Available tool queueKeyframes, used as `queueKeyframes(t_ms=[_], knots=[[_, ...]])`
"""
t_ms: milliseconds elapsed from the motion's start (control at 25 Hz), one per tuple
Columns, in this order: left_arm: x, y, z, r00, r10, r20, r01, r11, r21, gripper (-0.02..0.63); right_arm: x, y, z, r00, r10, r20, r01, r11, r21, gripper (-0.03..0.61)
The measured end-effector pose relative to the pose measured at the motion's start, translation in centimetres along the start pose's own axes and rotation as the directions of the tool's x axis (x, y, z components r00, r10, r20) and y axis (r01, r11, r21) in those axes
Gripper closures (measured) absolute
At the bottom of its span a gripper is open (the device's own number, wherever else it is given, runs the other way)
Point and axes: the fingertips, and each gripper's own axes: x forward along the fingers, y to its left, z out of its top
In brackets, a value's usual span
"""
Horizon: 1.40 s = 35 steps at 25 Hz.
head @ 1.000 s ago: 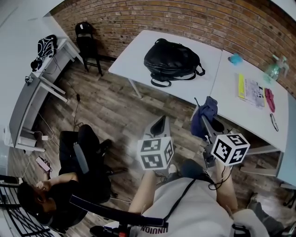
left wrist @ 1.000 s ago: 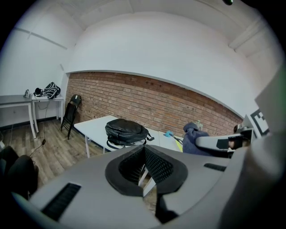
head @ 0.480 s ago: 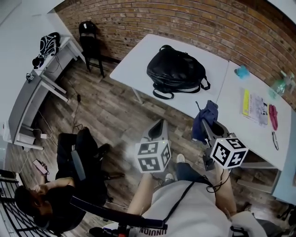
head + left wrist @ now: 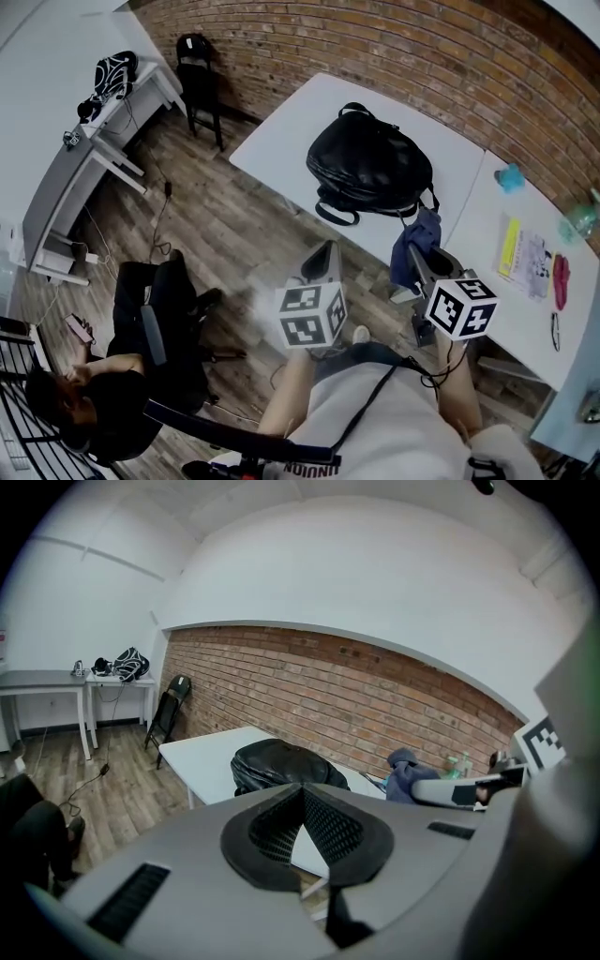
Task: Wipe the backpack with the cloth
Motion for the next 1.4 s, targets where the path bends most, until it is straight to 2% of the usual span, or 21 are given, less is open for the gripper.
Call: queueKeyframes(t_ms=[320,840,1200,1400], knots=[[1.8,3.0,1.5,0.999,0.049,0.004,-0.049,0.999,-0.024,0.609,4.2,0.0,1.3,0.999,0.028,-0.031,-0.028,1.000,-0.005,0.540],[5.9,12.1,6.6,0.999,0.032,0.007,-0.031,0.998,-0.051,0.609,14.7,3.1,5.1,1.000,-0.007,-0.025,0.007,1.000,-0.017,0.540],[7.6,19.0,7.9,1.000,0.028,-0.010,-0.029,0.996,-0.083,0.609,20.5,4.9,6.3,0.998,-0.060,-0.014,0.060,0.998,-0.012,0.540],[8.9,20.5,8.5,1.000,0.024,-0.016,-0.026,0.995,-0.097,0.609,22.0,5.0,7.1,0.997,-0.071,-0.003,0.071,0.997,-0.010,0.540]])
